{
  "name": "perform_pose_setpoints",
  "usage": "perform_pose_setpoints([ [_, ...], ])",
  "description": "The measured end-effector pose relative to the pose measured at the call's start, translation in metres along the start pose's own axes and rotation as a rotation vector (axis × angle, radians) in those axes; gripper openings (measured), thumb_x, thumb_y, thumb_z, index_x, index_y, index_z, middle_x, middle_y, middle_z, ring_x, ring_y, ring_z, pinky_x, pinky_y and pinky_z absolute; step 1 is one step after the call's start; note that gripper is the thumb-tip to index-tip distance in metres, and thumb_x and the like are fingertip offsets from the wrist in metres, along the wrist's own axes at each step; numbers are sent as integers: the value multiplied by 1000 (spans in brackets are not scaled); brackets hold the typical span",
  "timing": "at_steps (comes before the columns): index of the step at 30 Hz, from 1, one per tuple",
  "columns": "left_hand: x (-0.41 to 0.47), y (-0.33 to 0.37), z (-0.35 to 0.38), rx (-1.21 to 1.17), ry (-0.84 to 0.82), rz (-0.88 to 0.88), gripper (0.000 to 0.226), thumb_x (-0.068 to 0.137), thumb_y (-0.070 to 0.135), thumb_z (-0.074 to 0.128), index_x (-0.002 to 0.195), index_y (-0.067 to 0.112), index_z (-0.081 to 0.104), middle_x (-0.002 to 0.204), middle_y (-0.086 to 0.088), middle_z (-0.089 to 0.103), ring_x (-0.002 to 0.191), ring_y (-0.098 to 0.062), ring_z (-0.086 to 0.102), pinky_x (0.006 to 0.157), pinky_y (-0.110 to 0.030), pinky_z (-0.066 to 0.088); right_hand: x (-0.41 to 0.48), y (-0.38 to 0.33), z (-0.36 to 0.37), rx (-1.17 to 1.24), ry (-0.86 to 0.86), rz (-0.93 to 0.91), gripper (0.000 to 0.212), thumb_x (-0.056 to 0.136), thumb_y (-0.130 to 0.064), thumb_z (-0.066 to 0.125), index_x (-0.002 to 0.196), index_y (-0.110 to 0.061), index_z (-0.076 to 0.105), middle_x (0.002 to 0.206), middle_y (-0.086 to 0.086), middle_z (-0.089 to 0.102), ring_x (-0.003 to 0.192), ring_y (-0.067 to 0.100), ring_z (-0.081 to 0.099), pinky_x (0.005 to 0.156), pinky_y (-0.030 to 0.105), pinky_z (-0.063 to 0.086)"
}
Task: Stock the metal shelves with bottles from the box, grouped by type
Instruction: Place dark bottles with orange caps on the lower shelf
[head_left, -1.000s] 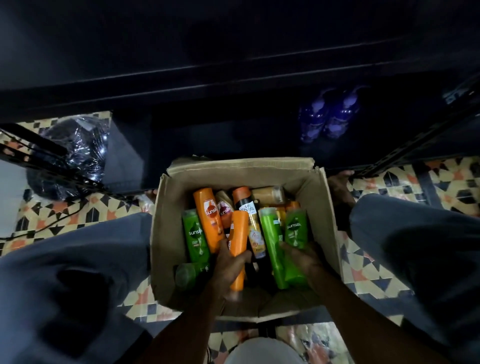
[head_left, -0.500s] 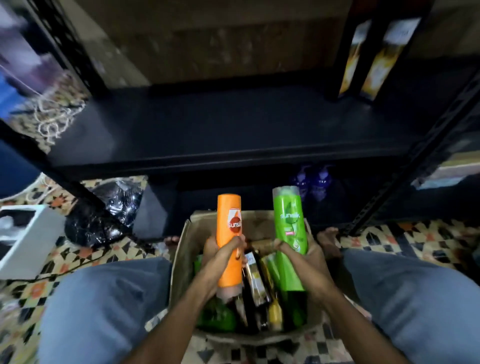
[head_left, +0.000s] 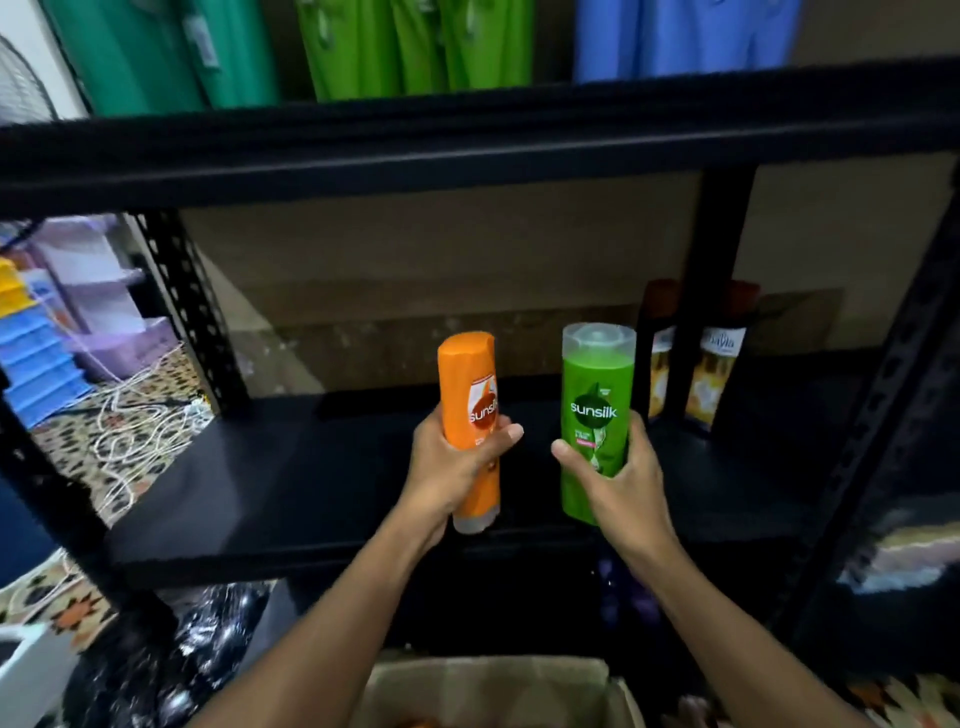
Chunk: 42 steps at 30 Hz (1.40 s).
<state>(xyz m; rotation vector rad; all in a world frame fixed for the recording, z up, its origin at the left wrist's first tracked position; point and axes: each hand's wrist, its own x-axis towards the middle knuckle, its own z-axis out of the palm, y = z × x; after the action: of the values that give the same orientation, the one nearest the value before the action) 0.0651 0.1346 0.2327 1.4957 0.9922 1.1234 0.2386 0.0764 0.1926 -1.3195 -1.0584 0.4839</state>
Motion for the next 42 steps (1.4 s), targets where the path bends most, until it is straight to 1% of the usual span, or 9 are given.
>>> perform_pose_setpoints([
  [4, 27, -19, 8, -4, 3, 24, 43, 79, 17, 87, 115, 17, 65, 98, 1, 78, 89, -8, 74, 66, -14, 54, 22, 22, 10, -29, -29, 48, 64, 82, -39, 80, 134, -31, 44, 110, -12, 66, 102, 3, 63, 88, 35, 54],
  [8, 35, -40, 14, -18, 3, 22, 49, 78, 20, 88, 118, 25, 62, 106, 5, 76, 97, -9, 73, 76, -23, 53, 28, 41, 14, -21, 19, 62, 66, 83, -37, 79, 136, -31, 40, 113, -13, 64, 104, 4, 62, 89, 35, 53],
  [13, 33, -82, 20, 124, 104, 79, 85, 76, 40, 88, 136, 44, 27, 129, 18, 47, 114, -1, 54, 81, -20, 50, 40, 73, 18, -136, 22, 31, 69, 82, -24, 82, 130, -31, 32, 123, -3, 52, 109, 12, 57, 89, 36, 51],
  [17, 52, -110, 27, 264, 66, 41, 67, 79, 66, 73, 120, 45, 24, 133, 8, 34, 126, -16, 44, 99, -51, 53, 67, 94, 23, -255, 9, 16, 62, 78, -25, 84, 121, -24, 38, 117, 1, 54, 107, 20, 56, 86, 35, 46],
  [20, 80, -115, 31, 486, 31, 69, 57, 90, 55, 68, 120, 33, 25, 125, 5, 31, 124, -19, 38, 106, -48, 43, 94, 99, 28, -270, -33, 54, 54, 79, -24, 84, 113, -24, 42, 109, -2, 61, 100, 19, 60, 78, 28, 42],
  [24, 121, -123, 29, 394, 97, 39, 55, 91, 42, 73, 133, 22, 45, 124, 1, 47, 116, -20, 52, 93, -34, 46, 125, 110, 40, -296, -28, 66, 48, 86, -24, 78, 113, -18, 38, 110, -1, 57, 103, 25, 59, 77, 28, 39],
  [29, 150, -136, 33, 443, 161, 29, 54, 90, 48, 72, 132, 22, 49, 126, -2, 61, 111, -21, 61, 97, -49, 53, 156, 123, 49, -381, -8, 75, 53, 89, -26, 74, 123, -7, 38, 122, 15, 61, 110, 35, 60, 77, 29, 35],
  [36, 154, -139, 37, 519, 148, 37, 56, 96, 49, 64, 138, 26, 35, 132, -5, 57, 115, -27, 60, 97, -52, 52, 163, 126, 56, -390, 19, 61, 59, 93, -22, 70, 132, -3, 31, 129, 18, 56, 113, 36, 58, 75, 25, 33],
  [42, 150, -137, 40, 509, 188, 61, 65, 97, 40, 64, 143, 36, 18, 138, -7, 53, 118, -28, 59, 98, -56, 51, 162, 125, 52, -379, 16, 54, 59, 93, -22, 70, 133, -1, 32, 133, 20, 51, 120, 35, 52, 87, 28, 35],
])
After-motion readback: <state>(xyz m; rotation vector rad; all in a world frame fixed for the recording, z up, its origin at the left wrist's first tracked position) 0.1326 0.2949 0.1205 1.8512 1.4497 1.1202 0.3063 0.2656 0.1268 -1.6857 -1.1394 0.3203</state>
